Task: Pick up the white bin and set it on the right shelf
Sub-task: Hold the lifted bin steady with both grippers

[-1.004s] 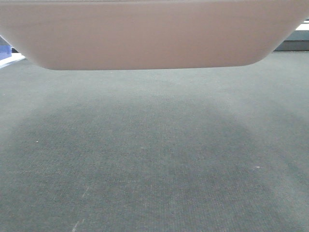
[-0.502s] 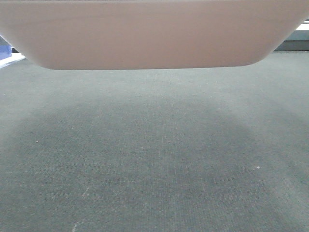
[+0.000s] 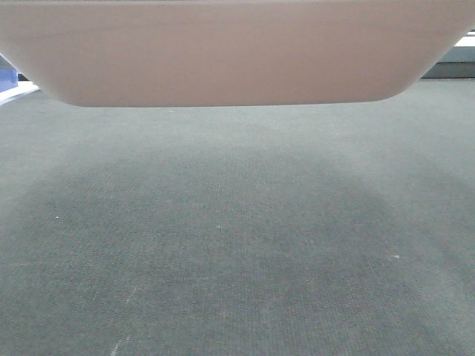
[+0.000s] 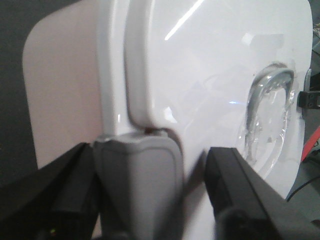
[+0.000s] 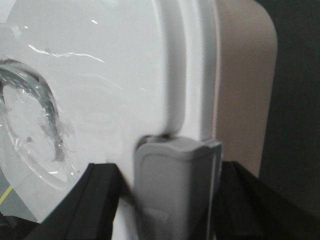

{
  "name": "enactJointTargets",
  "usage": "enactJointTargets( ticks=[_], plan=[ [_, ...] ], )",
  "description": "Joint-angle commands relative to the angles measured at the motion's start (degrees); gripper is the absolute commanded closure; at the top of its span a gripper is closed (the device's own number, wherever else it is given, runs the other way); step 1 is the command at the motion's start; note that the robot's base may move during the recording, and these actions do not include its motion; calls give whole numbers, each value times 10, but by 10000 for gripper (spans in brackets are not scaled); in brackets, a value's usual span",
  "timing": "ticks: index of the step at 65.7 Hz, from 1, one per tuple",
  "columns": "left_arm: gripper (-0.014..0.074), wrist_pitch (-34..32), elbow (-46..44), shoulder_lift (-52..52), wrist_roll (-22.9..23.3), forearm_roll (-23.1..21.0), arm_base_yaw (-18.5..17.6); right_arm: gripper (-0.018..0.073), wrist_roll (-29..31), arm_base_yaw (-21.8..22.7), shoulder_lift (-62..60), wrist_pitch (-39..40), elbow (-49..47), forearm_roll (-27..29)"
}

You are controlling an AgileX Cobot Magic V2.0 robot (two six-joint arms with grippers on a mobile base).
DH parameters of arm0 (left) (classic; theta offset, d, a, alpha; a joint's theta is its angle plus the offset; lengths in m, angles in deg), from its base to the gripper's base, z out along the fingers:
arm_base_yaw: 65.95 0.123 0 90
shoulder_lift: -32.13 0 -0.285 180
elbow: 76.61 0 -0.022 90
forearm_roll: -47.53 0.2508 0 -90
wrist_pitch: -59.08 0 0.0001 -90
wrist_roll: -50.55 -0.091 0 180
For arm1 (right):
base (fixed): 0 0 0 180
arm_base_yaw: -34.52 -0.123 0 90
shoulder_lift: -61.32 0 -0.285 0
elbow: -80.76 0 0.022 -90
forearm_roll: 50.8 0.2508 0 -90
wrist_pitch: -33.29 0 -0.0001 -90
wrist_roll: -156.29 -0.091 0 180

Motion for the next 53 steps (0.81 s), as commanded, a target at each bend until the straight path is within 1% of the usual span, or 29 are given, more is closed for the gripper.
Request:
enactJointTargets(
  ticks=[1, 53],
  plan=[
    [302, 78, -23, 12, -6, -125, -15, 224, 7, -12, -9, -69, -19, 126],
    [302, 78, -23, 12, -6, -125, -15, 224, 7, -12, -8, -62, -19, 126]
  ],
)
